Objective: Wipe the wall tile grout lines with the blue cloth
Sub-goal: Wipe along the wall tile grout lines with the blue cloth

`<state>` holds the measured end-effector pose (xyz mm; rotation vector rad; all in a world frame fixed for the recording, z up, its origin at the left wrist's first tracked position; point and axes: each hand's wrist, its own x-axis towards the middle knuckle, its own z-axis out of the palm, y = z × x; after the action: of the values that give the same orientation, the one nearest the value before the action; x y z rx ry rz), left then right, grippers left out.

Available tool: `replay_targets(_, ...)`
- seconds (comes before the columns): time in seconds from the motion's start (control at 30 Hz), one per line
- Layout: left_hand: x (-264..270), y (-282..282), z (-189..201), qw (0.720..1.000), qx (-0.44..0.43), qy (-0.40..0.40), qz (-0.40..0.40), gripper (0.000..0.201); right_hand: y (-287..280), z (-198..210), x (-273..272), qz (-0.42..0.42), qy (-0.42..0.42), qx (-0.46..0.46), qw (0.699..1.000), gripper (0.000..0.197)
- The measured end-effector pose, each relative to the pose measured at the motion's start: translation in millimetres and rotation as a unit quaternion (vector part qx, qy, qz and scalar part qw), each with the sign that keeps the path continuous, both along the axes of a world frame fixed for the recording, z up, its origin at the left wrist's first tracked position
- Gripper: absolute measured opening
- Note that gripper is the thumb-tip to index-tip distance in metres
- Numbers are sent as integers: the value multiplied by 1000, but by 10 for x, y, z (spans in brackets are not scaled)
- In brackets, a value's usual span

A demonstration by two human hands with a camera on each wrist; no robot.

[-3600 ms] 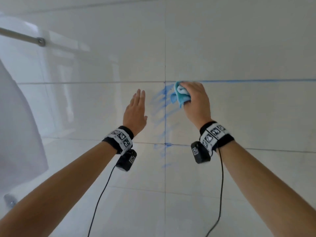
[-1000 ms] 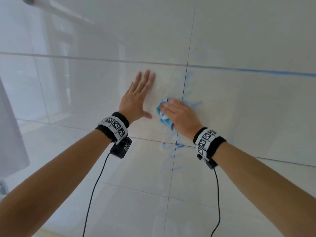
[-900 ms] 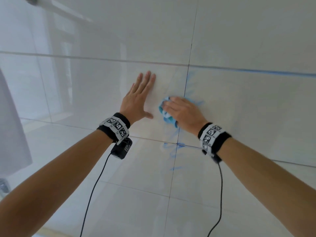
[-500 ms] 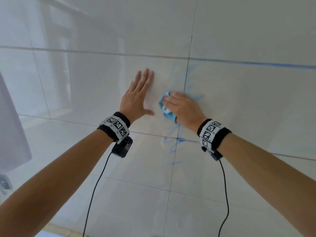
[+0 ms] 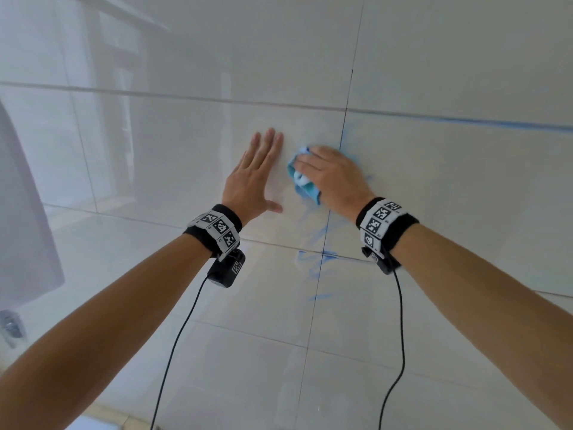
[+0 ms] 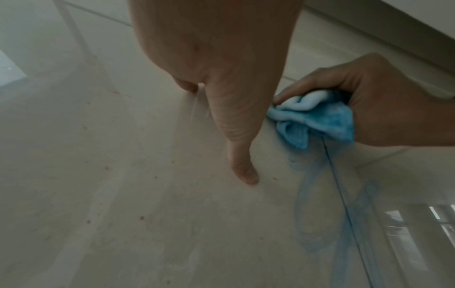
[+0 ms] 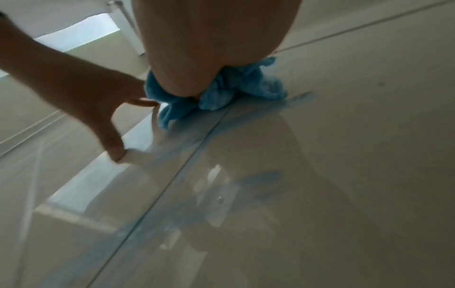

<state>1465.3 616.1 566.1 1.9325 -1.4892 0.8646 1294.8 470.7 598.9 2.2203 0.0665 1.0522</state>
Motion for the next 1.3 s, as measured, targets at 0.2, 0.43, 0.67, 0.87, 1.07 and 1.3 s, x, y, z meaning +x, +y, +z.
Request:
replay_targets(0.2,-12,12,7,1000,5,5,3,161,-12,1049,-38,-20,-230,60,971,37)
replay_targets(0.43,-48,34,2,1000,6,10,6,159,-91,186,-152,7,-140,67,988,35)
replay_targets(0.67,-99,58,4,1000,14,10,13,160,-276,769,-521,-24,-166,30,985,27)
replay_targets(0.87,-103,73,18,999,32,0,17,164,-246,922,-584,-21,-230,109,967,30)
replay_targets(1.07,-141,73,-9,999,31,-4,29,165,-279,38,-562,-15,-36,15,999,46)
replay_targets(1.3,-137,59,-27,999,30,-6,32,166,-254,743,-623,-21,-200,83,976,33)
